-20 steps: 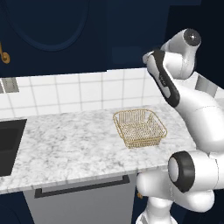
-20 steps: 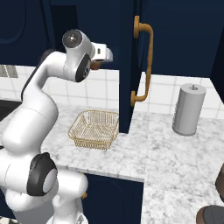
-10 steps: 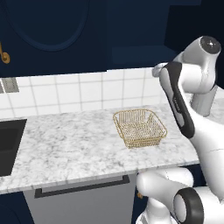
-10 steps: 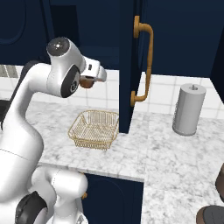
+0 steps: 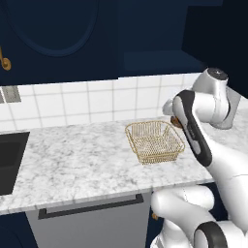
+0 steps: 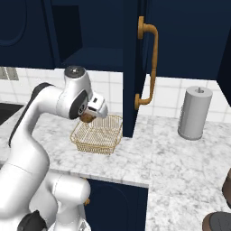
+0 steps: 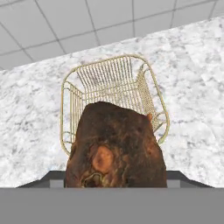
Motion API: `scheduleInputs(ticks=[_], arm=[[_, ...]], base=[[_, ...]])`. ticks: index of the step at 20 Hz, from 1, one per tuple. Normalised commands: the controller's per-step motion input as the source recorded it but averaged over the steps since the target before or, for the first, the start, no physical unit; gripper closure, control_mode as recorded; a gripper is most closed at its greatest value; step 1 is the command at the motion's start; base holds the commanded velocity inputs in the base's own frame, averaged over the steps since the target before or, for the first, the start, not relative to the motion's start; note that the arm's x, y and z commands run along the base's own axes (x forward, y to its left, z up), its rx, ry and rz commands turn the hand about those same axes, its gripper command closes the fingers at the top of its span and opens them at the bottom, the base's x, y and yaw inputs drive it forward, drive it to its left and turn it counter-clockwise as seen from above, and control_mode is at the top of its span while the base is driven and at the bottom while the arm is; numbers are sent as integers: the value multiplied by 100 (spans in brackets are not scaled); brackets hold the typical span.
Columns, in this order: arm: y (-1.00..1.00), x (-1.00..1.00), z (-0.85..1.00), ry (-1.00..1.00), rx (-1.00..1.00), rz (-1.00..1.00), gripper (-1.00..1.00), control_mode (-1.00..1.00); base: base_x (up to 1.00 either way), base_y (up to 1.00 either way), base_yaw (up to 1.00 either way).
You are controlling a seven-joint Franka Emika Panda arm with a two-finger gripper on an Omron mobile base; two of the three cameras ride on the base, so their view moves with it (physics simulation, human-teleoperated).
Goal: Open the cabinet, pick up the bread from the cabinet and place it in the basket. Then move the basket to the dining counter.
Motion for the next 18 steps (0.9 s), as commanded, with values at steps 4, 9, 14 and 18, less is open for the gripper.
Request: scheduleInputs(ticks=[4, 9, 14, 18], arm=[[39, 100, -100, 11, 10, 2, 100, -100], [61, 87, -100, 0, -1, 0, 100, -100], [-8, 55, -95, -5, 0, 0, 100, -100], [-23, 35, -78, -1, -17, 0, 100, -100]], base=[[0, 0, 0], [0, 0, 0], [0, 0, 0], [0, 0, 0]])
